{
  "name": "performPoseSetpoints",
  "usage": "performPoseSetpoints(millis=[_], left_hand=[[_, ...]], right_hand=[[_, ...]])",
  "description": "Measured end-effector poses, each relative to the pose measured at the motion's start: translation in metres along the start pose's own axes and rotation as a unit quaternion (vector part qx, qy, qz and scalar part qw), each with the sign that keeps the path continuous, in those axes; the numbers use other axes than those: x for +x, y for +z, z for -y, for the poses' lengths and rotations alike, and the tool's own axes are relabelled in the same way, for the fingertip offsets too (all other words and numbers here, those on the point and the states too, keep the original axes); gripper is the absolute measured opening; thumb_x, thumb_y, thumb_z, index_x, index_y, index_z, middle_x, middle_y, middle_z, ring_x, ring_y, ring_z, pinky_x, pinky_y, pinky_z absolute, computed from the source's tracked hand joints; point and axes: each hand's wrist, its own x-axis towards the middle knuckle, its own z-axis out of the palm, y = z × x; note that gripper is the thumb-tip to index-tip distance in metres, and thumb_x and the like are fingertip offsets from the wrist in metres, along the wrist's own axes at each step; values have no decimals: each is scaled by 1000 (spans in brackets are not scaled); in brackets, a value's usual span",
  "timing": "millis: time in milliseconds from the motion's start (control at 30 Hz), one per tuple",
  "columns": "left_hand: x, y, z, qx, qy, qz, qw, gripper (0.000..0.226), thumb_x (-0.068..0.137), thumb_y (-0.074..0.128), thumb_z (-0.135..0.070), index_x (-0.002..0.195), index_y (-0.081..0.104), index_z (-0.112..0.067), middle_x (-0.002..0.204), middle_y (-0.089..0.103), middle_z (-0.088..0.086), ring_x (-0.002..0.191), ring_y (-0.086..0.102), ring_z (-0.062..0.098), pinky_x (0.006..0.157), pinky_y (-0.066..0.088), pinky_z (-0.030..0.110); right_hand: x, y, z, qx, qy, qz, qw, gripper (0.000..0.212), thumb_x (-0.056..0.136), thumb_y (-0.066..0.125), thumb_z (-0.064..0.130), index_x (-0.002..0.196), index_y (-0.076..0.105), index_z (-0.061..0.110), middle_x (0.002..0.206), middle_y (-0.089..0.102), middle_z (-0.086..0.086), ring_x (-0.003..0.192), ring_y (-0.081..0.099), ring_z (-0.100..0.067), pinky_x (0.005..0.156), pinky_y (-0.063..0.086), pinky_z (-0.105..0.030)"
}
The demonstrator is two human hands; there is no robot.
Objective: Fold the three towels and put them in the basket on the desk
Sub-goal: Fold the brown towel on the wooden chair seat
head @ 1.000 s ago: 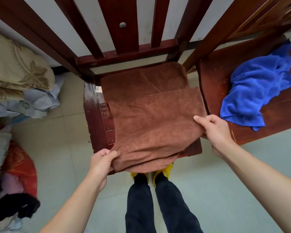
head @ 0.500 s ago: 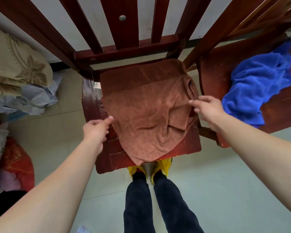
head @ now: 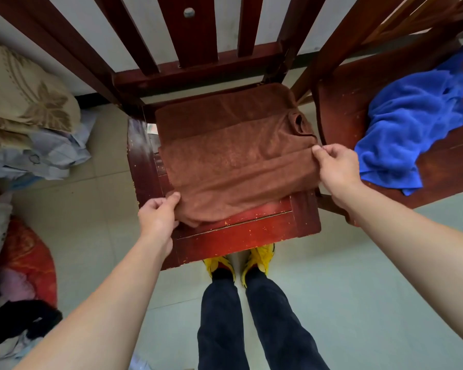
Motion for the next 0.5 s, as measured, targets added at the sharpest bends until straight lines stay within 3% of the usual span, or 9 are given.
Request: performPoseSetpoints(millis=[100,167,233,300,367,433,500], left_hand=[[-5,2,-7,27,2,67,997,24,78,77,-26,86,55,-21,89,66,-2,82,61,14,71,46,29],[-12,1,5,89,5,103,991,24,75,79,-18,90,61,-16,83,68,-2,74,62,11,62,44,23],[-19,-2,22,142,11,120,983,16,75,79,-14,78,63,-12,70,66,1,60,59,11,55,45,19],[-22,-7,37,136,7,106,985,11,77,77,-14,80,67,-9,77,71,4,67,66,15,63,54,25],[-23,-12,42,93,-9,89,992,9,79,72,-10,87,69,-12,89,74,5,83,69,20,77,56,34],[-33,-20,45,37,-29,97,994,9,82,68,-3,85,63,-10,91,72,8,83,68,21,77,54,33],[-49,-28,44,-4,-35,109,993,15,83,68,-3,81,55,-10,86,69,10,79,66,22,73,53,32]], right_hand=[[-4,3,-1,8,48,66,997,58,64,72,61,102,68,17,100,70,0,92,65,-17,89,54,-41],[-15,1,-19,-62,46,122,989,68,55,80,58,108,68,17,103,71,2,96,67,-19,91,53,-38],[-29,-2,-37,-179,32,162,970,56,65,82,50,108,69,18,103,72,2,96,66,-21,87,53,-36],[-36,-3,-51,-215,28,162,963,40,72,77,49,97,72,18,95,73,0,88,67,-23,79,53,-36],[-40,-6,-56,-133,40,138,981,30,72,78,44,83,71,17,84,73,1,82,68,-24,78,56,-40],[-46,-11,-55,-9,67,117,991,18,73,80,30,78,69,17,82,72,-1,81,68,-22,80,58,-42],[-57,-21,-49,43,74,113,990,11,77,79,19,81,69,17,86,72,-4,78,67,-20,77,57,-35]])
